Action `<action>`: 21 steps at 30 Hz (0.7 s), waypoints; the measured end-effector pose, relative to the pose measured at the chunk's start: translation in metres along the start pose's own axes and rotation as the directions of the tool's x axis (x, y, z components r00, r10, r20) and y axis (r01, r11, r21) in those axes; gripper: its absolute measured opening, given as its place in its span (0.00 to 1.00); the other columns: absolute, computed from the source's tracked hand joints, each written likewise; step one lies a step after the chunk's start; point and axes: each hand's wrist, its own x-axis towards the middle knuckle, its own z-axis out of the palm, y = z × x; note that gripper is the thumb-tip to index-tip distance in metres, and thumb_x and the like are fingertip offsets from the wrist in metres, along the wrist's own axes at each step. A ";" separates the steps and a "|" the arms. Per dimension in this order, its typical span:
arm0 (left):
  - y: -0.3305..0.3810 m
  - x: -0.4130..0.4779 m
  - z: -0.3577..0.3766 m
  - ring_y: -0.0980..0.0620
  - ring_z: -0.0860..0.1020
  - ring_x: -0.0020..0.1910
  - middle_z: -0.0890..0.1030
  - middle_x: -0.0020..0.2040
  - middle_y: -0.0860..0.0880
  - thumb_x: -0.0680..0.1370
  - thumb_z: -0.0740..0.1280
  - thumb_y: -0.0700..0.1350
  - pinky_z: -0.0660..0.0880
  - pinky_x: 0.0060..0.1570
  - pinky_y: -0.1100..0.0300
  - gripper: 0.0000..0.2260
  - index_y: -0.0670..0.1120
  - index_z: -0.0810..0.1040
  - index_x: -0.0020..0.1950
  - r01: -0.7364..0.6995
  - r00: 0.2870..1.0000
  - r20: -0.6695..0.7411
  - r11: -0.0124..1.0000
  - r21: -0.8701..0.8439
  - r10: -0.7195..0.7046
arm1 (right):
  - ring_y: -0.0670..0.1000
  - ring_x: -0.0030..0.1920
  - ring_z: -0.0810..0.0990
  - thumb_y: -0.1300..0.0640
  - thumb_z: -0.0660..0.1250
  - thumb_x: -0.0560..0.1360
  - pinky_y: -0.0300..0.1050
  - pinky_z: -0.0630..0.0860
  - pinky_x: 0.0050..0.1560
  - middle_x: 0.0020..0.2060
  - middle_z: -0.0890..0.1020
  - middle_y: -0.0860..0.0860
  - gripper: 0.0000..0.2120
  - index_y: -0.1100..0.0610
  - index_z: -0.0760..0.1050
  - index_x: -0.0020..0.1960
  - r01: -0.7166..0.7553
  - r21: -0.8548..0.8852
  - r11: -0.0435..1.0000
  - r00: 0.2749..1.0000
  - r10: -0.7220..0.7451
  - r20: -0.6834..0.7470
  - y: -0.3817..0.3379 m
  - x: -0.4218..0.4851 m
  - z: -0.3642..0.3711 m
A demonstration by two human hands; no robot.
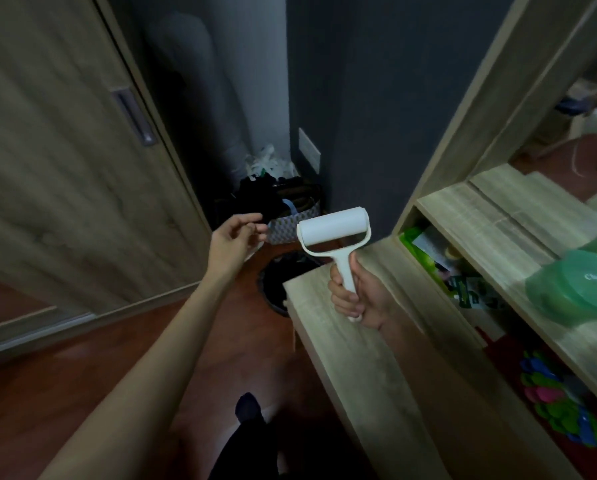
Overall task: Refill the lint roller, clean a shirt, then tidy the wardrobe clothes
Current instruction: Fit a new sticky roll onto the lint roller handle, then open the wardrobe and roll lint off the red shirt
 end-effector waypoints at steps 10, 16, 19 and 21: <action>0.006 0.106 -0.157 0.60 0.81 0.38 0.81 0.44 0.46 0.82 0.59 0.36 0.77 0.48 0.63 0.09 0.41 0.77 0.58 -0.097 0.955 -0.282 0.995 0.005 0.094 | 0.44 0.19 0.67 0.39 0.60 0.77 0.36 0.63 0.18 0.23 0.71 0.49 0.22 0.59 0.74 0.42 -0.090 -0.050 0.995 0.975 0.099 0.199 -0.015 0.181 0.057; 0.013 0.182 -0.230 0.52 0.74 0.64 0.76 0.66 0.46 0.82 0.60 0.47 0.69 0.63 0.62 0.17 0.44 0.71 0.70 -0.183 0.836 -0.405 0.884 0.430 0.370 | 0.44 0.19 0.67 0.41 0.55 0.79 0.36 0.66 0.19 0.24 0.71 0.51 0.23 0.61 0.72 0.44 -0.074 -0.029 0.997 0.963 0.079 0.258 -0.025 0.300 0.091; 0.012 0.225 -0.251 0.47 0.65 0.73 0.67 0.74 0.44 0.82 0.60 0.47 0.63 0.71 0.52 0.22 0.42 0.64 0.75 -0.214 0.777 -0.322 0.708 0.673 0.541 | 0.45 0.19 0.66 0.42 0.56 0.80 0.36 0.65 0.19 0.25 0.72 0.51 0.23 0.62 0.72 0.44 -0.062 -0.005 0.998 0.959 0.061 0.276 -0.026 0.345 0.102; 0.010 0.254 -0.260 0.45 0.59 0.76 0.62 0.77 0.43 0.82 0.61 0.49 0.59 0.72 0.50 0.25 0.42 0.60 0.76 -0.218 0.740 -0.238 0.559 0.800 0.629 | 0.45 0.19 0.62 0.41 0.57 0.79 0.36 0.63 0.19 0.24 0.71 0.51 0.23 0.62 0.72 0.44 -0.047 0.006 0.999 0.962 0.044 0.269 -0.026 0.365 0.108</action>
